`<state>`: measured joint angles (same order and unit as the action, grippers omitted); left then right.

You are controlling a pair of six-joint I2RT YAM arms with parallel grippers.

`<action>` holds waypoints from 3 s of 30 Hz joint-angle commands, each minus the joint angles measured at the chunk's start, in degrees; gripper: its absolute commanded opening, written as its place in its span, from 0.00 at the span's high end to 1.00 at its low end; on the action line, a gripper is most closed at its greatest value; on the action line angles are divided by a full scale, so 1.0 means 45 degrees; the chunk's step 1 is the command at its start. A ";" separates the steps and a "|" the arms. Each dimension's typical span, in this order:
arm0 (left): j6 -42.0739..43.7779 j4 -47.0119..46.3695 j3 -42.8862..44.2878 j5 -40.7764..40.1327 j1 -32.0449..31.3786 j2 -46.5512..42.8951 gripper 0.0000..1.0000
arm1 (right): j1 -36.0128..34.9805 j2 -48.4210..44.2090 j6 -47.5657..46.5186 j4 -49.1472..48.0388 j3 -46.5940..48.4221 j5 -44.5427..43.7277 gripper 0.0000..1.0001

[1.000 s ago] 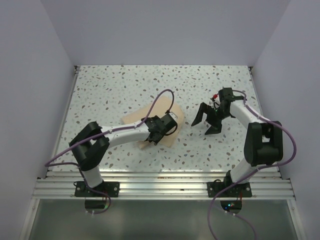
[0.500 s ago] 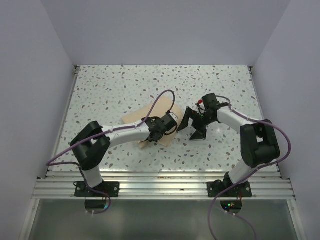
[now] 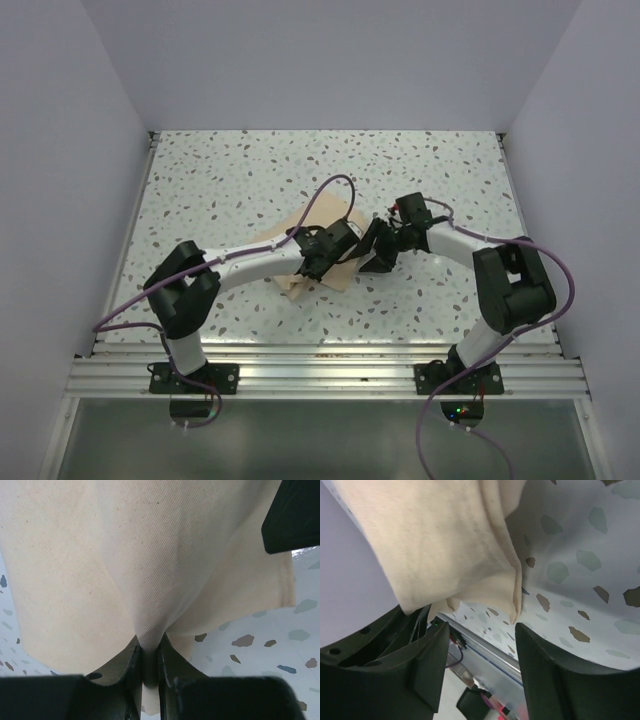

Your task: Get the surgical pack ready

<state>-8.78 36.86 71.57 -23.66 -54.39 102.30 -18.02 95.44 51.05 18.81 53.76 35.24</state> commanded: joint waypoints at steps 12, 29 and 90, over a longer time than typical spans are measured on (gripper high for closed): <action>0.0446 0.0968 0.1693 0.1448 -0.0022 -0.0526 1.00 | -0.1483 0.0919 0.2757 -0.3965 -0.0287 -0.1248 0.76; 0.0525 0.1008 0.3197 0.3031 -0.0022 -0.0371 1.00 | -0.2987 0.2930 0.6331 -1.0076 -0.0677 -0.2438 0.96; 0.0114 0.0598 0.0697 0.3695 0.0504 -0.1289 1.00 | -0.0098 0.4204 0.1414 -0.6398 0.1747 -0.0978 1.00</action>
<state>-6.94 39.16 74.32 -11.20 -52.23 99.09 -20.51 121.40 67.57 -22.90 63.09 29.15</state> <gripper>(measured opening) 0.167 0.008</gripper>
